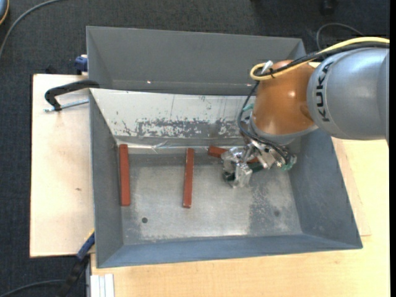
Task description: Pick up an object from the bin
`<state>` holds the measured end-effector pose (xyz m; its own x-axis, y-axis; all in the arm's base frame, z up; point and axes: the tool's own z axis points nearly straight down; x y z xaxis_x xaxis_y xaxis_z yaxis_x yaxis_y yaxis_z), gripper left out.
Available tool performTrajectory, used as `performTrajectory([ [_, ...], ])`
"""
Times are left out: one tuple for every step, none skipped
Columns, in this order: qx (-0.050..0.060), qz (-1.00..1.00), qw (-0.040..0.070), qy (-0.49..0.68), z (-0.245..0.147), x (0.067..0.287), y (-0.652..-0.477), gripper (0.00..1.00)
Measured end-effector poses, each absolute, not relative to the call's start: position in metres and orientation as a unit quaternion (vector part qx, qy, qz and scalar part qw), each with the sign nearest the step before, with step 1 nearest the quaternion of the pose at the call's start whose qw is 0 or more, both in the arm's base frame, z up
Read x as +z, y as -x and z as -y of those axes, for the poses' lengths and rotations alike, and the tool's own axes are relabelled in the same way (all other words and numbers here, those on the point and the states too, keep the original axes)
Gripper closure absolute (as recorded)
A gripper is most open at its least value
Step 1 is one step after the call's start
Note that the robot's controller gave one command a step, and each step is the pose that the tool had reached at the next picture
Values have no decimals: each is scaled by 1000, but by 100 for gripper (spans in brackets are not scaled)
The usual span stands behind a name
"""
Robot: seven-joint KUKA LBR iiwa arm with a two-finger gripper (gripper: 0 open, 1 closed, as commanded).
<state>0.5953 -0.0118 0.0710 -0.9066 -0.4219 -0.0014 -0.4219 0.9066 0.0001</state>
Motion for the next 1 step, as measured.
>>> performTrajectory([
  [1,-976,0,218,10,71,-595,0],
])
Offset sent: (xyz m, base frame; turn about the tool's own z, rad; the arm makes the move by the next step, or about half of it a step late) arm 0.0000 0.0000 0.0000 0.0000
